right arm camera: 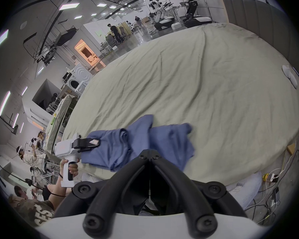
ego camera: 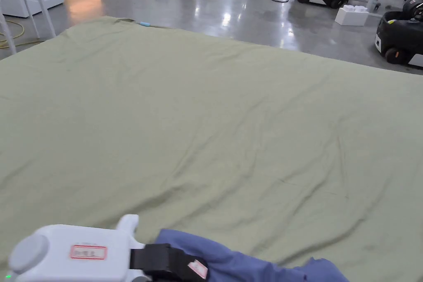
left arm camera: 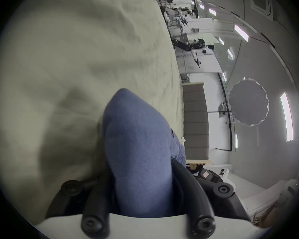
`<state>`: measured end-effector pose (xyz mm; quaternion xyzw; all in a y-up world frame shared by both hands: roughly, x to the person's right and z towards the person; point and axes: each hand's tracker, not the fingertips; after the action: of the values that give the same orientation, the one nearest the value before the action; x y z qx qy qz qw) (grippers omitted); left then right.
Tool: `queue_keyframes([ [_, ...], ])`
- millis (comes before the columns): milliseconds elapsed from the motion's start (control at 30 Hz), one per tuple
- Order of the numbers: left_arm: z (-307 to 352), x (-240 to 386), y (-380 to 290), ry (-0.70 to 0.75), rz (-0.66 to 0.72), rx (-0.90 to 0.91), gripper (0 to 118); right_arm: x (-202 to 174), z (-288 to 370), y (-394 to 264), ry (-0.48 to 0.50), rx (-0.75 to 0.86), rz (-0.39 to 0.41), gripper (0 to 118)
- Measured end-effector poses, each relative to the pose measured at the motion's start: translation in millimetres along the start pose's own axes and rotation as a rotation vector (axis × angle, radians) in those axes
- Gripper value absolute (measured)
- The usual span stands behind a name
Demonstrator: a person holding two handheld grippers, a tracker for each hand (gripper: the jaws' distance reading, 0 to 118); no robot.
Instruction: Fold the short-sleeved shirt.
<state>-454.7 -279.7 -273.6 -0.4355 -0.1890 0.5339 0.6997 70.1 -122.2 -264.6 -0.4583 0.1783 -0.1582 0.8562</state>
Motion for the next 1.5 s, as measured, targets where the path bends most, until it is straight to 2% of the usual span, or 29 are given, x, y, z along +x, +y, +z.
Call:
queue_keyframes([
  [67, 32.8, 0.7, 4.3, 0.037, 0.001, 0.075, 23, 2.0, 1.5, 1.8, 0.000, 0.009, -0.002, 2],
  [233, 106.1, 31.1, 6.5, 0.261, -0.069, 0.260, 23, 4.7, -1.5, 1.6, 0.007, 0.012, 0.001, 2],
  [367, 110.9, 73.3, -5.8, 0.505, -0.213, 0.270, 23, 8.8, -7.5, -2.2, 0.031, -0.002, -0.010, 2],
  [433, 94.3, 91.3, -16.2, 0.512, -0.330, 0.206, 23, 11.8, -10.3, -3.6, 0.036, -0.011, -0.020, 2],
  [533, 63.3, 114.8, -27.7, 0.464, -0.388, 0.132, 23, 16.1, -10.7, -4.5, 0.037, -0.015, -0.030, 2],
  [733, -13.8, 149.3, -29.4, 0.316, -0.453, -0.014, 23, 22.7, -3.0, -7.1, 0.047, 0.007, -0.044, 2],
  [833, -58.9, 156.0, -29.6, 0.320, -0.480, -0.092, 23, 28.0, 0.7, -9.2, 0.039, 0.012, -0.054, 2],
  [967, -108.5, 149.8, -34.4, 0.349, -0.436, -0.177, 24, 38.2, 6.3, -12.4, 0.009, 0.020, -0.076, 2],
  [1000, -116.9, 145.5, -35.9, 0.340, -0.415, -0.179, 32, 41.2, 7.3, -13.0, 0.003, 0.022, -0.087, 2],
  [1033, -121.1, 142.7, -37.5, 0.317, -0.393, -0.182, 50, 43.8, 7.8, -13.3, -0.003, 0.023, -0.097, 2],
  [1067, -122.7, 141.6, -38.1, 0.253, -0.360, -0.196, 76, 45.6, 8.0, -13.6, -0.009, 0.025, -0.104, 2],
  [1100, -124.2, 142.9, -39.7, 0.160, -0.318, -0.215, 95, 47.5, 8.0, -14.0, -0.017, 0.028, -0.111, 2],
  [1200, -116.5, 152.6, -36.4, -0.033, -0.234, -0.241, 97, 51.2, 5.6, -14.3, -0.029, 0.025, -0.124, 2],
  [1267, -107.6, 158.5, -34.7, -0.100, -0.219, -0.264, 96, 51.0, 3.4, -14.3, -0.027, 0.019, -0.125, 2],
  [1300, -101.0, 160.4, -33.8, -0.086, -0.242, -0.253, 91, 50.1, 2.6, -14.7, -0.024, 0.017, -0.121, 2],
  [1333, -93.4, 163.2, -35.5, -0.060, -0.299, -0.224, 78, 49.1, 1.9, -15.3, -0.018, 0.016, -0.116, 2],
  [1367, -88.5, 164.1, -38.0, 0.005, -0.360, -0.199, 55, 48.6, 1.5, -15.7, -0.010, 0.014, -0.113, 2],
  [1400, -84.6, 163.7, -42.1, 0.089, -0.420, -0.181, 23, 48.5, 0.6, -16.4, 0.001, 0.010, -0.113, 2],
  [1467, -85.9, 152.9, -48.5, 0.212, -0.424, -0.209, 18, 48.1, -1.1, -17.0, 0.011, 0.005, -0.111, 2],
  [1500, -91.3, 141.4, -51.8, 0.214, -0.378, -0.252, 18, 47.7, -2.4, -17.2, 0.012, 0.004, -0.109, 2],
])
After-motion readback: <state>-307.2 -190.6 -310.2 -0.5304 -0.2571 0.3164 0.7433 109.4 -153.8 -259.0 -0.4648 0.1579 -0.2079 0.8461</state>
